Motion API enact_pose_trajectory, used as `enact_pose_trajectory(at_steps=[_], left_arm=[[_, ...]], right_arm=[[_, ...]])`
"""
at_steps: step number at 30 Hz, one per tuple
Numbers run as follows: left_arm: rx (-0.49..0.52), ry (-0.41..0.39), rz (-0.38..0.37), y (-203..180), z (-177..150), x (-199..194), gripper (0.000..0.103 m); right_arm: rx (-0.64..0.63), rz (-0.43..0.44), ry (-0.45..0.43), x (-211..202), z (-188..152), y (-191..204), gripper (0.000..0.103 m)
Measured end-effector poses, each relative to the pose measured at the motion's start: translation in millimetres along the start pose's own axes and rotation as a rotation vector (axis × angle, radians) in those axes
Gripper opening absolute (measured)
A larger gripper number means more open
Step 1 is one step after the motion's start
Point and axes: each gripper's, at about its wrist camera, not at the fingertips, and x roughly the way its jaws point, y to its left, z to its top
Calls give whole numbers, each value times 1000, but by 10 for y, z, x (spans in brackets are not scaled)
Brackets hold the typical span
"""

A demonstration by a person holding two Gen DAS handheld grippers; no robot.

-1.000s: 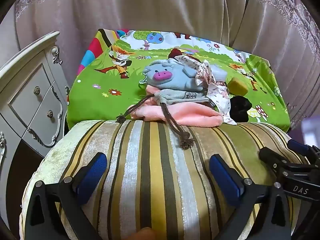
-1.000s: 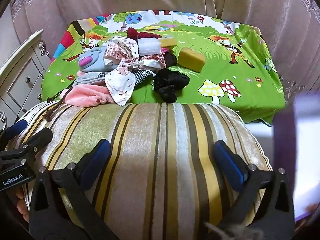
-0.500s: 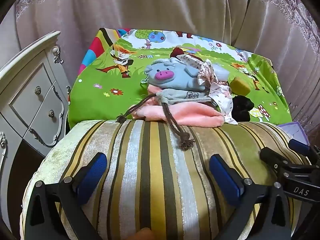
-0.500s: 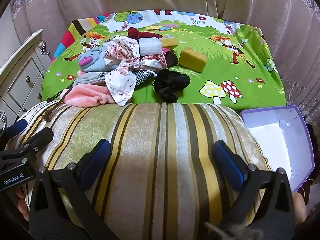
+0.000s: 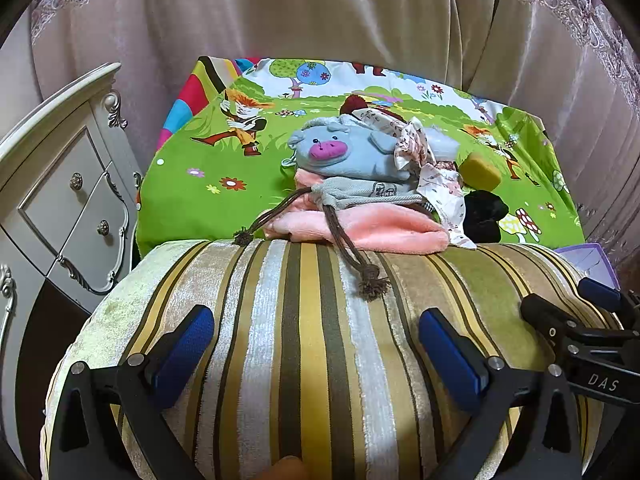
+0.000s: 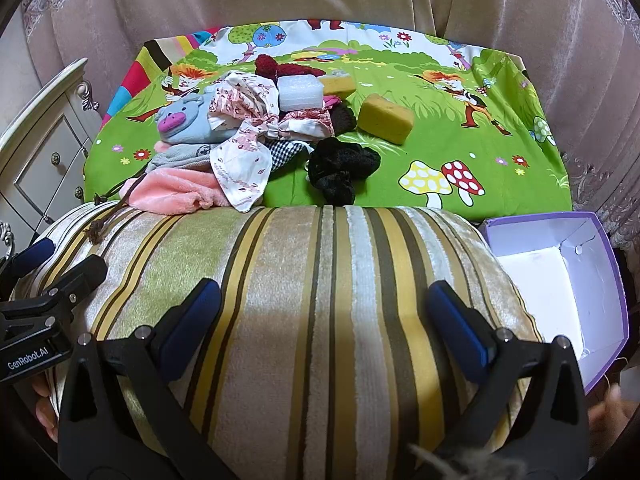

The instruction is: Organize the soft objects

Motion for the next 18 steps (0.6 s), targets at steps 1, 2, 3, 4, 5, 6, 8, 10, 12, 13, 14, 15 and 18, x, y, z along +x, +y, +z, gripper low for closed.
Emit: enact_pose_trajectory(at_steps=[1, 2, 3, 4, 5, 6, 8, 10, 12, 13, 14, 15, 18], left_arm=[[1, 0, 1, -3, 2, -1, 103], [2, 0, 2, -4, 1, -4, 103], [2, 0, 2, 0, 1, -6, 103], [1, 0, 2, -5, 0, -5, 103], [1, 0, 2, -6, 0, -5, 103], [2, -1, 2, -4, 0, -6, 103], [2, 0, 1, -4, 2, -4, 103], [2, 0, 1, 1, 0, -7, 103], [2, -1, 1, -5, -5, -8, 103], [3, -1, 2, -7, -4, -9, 103], [2, 1, 2, -4, 2, -4, 103], [2, 0, 2, -6, -1, -5, 103], [5, 0, 6, -10, -14, -16, 103]], right_arm=[[1, 0, 0, 0, 0, 1, 103], [2, 1, 0, -1, 1, -3, 103], [2, 1, 0, -3, 2, 3, 103], [2, 2, 0, -1, 1, 5, 103], [2, 2, -1, -1, -1, -2, 103], [1, 2, -1, -2, -2, 3, 103], [3, 2, -1, -2, -2, -7, 103], [3, 2, -1, -2, -3, -1, 103], [2, 2, -1, -3, -6, -5, 103], [3, 2, -2, -3, -7, -5, 103], [4, 2, -2, -1, -5, -4, 103], [3, 2, -2, -1, -8, -3, 103], [6, 3, -9, -2, -9, -5, 103]])
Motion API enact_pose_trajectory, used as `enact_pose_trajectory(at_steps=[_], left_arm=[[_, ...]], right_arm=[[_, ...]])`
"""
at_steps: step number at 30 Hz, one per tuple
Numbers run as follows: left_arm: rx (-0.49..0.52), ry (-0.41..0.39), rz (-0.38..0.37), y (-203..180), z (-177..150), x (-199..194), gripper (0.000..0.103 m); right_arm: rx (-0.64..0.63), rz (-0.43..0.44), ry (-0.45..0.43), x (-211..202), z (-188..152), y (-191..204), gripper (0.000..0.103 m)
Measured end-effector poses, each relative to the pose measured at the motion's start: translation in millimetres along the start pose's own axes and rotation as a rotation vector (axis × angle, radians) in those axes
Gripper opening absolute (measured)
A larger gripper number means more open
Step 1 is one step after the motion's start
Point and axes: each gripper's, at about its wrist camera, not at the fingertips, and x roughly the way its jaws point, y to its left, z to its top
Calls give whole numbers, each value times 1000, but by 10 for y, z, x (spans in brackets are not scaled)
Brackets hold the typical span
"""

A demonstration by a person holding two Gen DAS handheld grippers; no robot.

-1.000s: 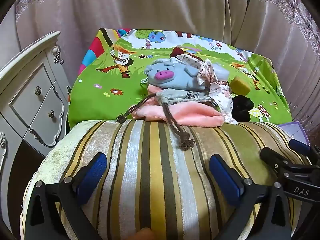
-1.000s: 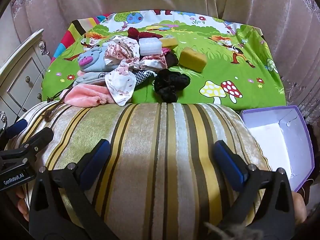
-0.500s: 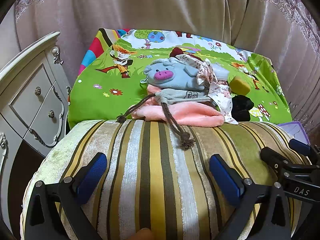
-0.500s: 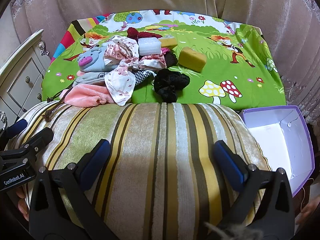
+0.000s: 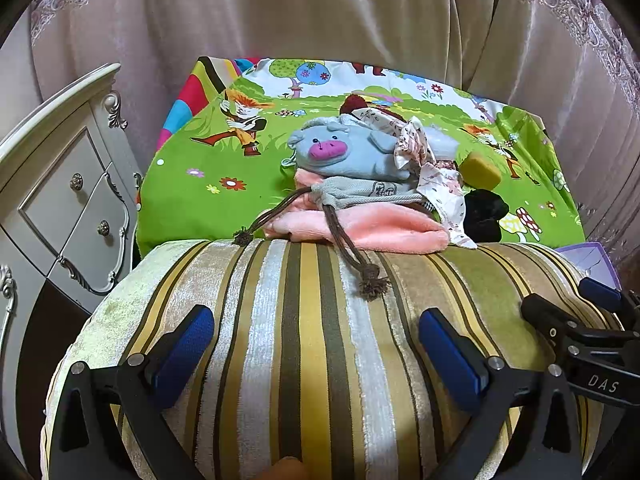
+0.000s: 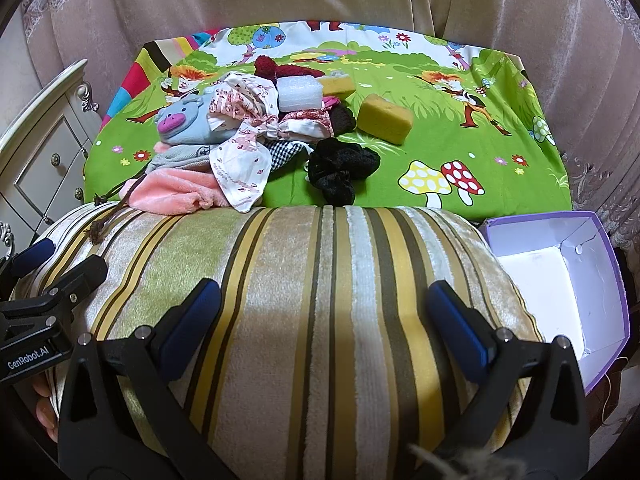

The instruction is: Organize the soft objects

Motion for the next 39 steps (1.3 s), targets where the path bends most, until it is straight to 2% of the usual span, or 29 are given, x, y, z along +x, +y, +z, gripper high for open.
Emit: enact_pose_trajectory(at_steps=[28, 39], left_arm=[[3, 5, 5, 9, 21, 34, 103], [4, 14, 11, -6, 20, 52, 103]], right_arm=[[-39, -62, -27, -9, -44, 73, 103], [-40, -4, -9, -4, -19, 8, 103]])
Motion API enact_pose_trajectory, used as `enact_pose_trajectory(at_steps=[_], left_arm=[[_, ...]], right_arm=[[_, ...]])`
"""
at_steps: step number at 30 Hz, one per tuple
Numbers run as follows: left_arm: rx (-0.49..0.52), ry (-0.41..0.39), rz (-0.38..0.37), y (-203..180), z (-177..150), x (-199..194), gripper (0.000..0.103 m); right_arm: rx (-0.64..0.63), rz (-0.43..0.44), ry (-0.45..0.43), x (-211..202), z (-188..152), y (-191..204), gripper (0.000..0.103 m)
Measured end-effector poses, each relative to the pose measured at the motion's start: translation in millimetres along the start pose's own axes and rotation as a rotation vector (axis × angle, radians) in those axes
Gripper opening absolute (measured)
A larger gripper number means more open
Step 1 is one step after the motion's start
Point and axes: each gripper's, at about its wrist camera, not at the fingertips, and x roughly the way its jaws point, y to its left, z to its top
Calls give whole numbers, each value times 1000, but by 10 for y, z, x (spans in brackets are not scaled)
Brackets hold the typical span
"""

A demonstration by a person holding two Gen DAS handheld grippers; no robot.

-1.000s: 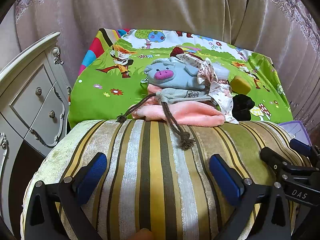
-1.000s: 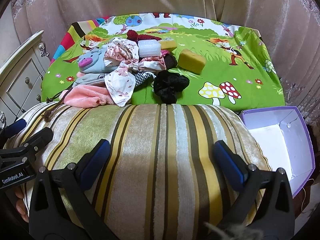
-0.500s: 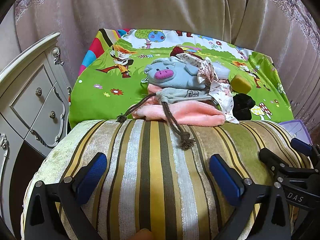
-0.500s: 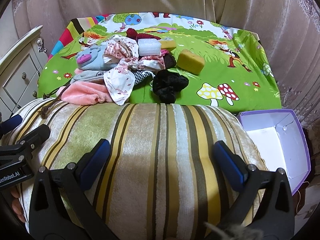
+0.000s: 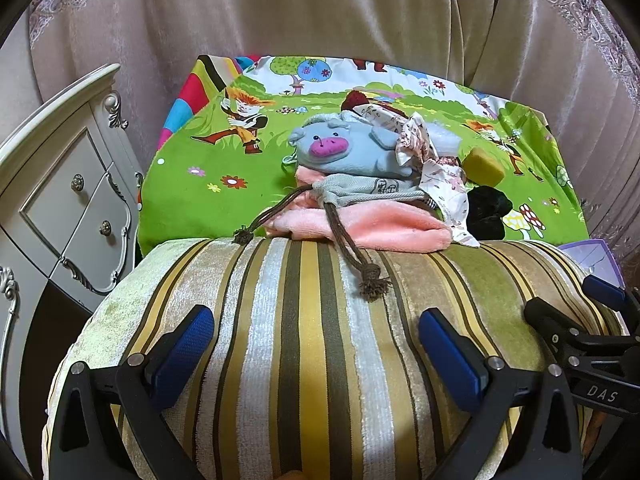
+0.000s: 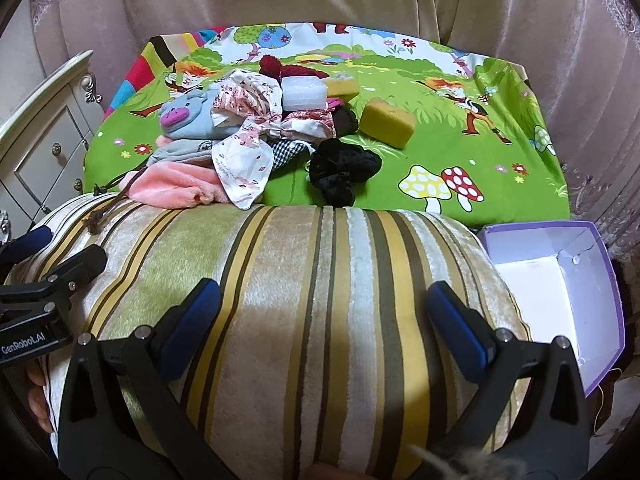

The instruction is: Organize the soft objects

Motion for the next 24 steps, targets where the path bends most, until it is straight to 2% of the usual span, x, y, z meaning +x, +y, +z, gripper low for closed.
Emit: enact_pose_trajectory(at_steps=[18, 24], left_arm=[[-1, 6, 2, -8, 6, 3, 103], [1, 34, -13, -12, 58, 1, 103]], right_arm=[[-2, 2, 8, 29, 8, 8, 103], [23, 41, -2, -12, 5, -63, 103]])
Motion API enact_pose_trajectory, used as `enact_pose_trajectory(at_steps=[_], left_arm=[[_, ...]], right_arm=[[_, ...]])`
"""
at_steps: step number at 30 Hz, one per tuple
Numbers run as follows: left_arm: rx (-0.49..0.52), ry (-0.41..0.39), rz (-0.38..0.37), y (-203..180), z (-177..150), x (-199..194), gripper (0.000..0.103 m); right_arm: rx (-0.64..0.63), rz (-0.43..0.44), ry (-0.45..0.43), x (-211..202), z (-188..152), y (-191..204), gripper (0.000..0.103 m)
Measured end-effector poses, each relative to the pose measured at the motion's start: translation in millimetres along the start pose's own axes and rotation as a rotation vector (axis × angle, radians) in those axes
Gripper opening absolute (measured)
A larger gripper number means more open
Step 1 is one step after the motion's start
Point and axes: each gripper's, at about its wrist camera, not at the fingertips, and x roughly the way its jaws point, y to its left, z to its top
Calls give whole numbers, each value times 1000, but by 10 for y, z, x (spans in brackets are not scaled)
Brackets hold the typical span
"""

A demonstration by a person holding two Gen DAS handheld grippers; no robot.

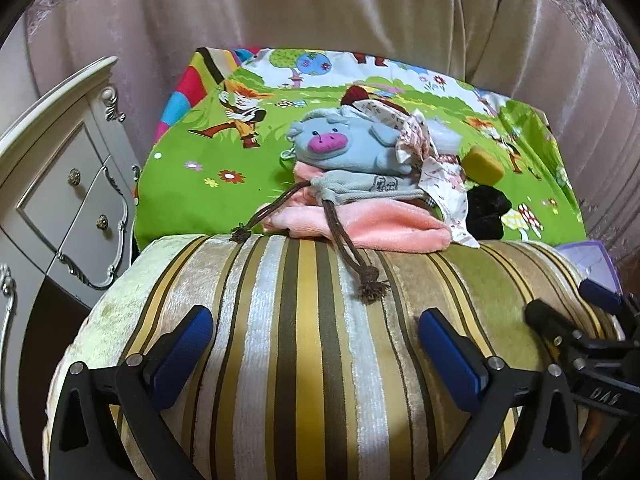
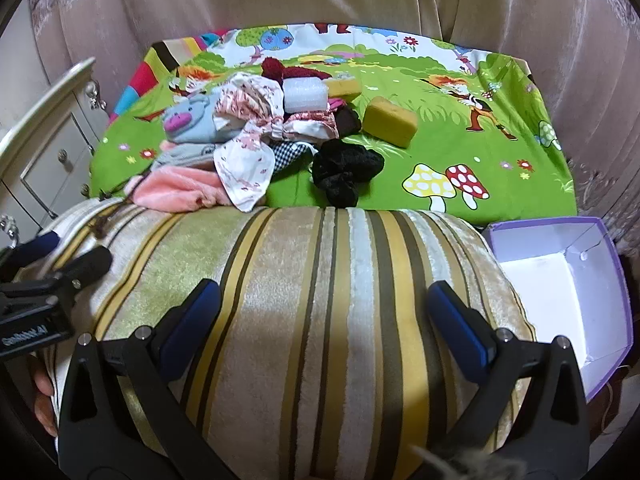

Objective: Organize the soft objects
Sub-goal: 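Grasp the black scrunchie with the right tool while the left tool grasps the floral cloth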

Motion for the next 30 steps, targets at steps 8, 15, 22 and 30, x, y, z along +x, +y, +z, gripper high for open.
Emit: enact_pose_trajectory(at_steps=[8, 15, 22, 30], left_arm=[[9, 43, -121, -27, 445, 32, 103], [87, 99, -279, -351, 1068, 328, 88], [160, 188, -327, -712, 1429, 876, 55], [175, 194, -430, -825, 1497, 1122, 7]], right_arm=[[18, 93, 20, -151, 367, -207, 103], [-17, 96, 58, 48, 860, -414, 103], [-84, 108, 153, 583, 1037, -432, 103], [16, 205, 235, 987, 1062, -628, 88]])
